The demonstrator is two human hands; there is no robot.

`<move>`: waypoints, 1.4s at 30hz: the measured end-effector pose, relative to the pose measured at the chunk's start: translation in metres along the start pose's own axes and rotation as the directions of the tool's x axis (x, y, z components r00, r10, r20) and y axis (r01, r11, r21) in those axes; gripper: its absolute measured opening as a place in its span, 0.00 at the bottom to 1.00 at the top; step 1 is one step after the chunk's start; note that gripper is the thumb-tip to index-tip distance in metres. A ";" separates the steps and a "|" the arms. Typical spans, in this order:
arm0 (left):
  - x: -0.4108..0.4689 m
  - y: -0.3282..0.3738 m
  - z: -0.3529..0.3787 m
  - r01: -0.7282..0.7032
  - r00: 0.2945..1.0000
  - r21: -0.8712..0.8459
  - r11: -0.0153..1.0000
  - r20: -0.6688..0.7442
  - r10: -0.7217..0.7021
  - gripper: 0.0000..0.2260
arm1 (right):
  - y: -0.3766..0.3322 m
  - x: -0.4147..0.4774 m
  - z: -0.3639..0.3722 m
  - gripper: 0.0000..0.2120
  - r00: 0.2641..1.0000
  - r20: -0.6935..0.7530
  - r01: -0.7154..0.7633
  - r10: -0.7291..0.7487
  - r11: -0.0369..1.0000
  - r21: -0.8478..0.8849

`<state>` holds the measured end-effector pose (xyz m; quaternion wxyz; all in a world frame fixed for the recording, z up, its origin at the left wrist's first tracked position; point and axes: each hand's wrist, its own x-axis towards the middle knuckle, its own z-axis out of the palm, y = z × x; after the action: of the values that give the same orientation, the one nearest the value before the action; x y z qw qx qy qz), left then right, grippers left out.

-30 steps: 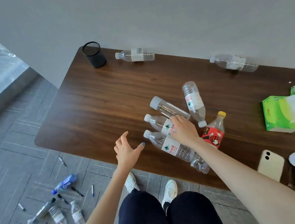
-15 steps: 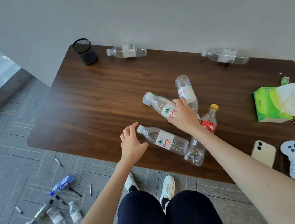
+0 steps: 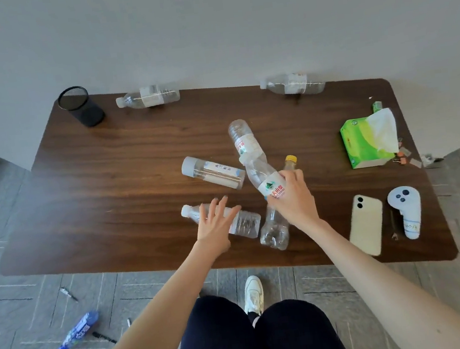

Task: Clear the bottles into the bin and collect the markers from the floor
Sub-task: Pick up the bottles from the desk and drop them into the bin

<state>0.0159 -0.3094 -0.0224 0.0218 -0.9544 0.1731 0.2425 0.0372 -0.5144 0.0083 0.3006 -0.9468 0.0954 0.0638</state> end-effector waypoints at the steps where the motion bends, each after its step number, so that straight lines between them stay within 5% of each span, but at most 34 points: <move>1: 0.001 0.002 0.004 0.007 1.000 0.006 1.000 -0.001 -0.007 0.38 | 0.001 -0.003 0.000 0.29 1.000 -0.005 -0.004 0.004 1.000 0.017; 7: 0.003 -0.004 0.012 0.012 0.983 -0.063 0.998 -0.180 -0.023 0.29 | -0.001 -0.011 0.004 0.28 1.000 -0.005 0.007 -0.006 0.998 0.056; 12: -0.005 -0.035 -0.002 0.114 0.929 -0.232 0.966 -0.319 -0.186 0.26 | -0.017 -0.009 0.014 0.29 0.998 -0.014 0.059 -0.058 0.995 0.077; 28: -0.102 -0.167 -0.020 0.451 0.734 -0.607 0.654 -0.165 -0.659 0.26 | -0.154 -0.014 0.102 0.28 0.964 0.159 0.187 -0.213 0.969 0.164; 42: -0.186 -0.369 0.008 0.505 0.639 -0.689 0.520 -0.106 -0.762 0.30 | -0.345 -0.044 0.225 0.27 0.945 0.269 0.138 -0.187 0.972 0.190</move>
<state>-0.0149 0.0974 0.0429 -0.2283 -0.9299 -0.2822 0.0593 0.0555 -0.1013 0.0258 0.3943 -0.9035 -0.0225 0.1663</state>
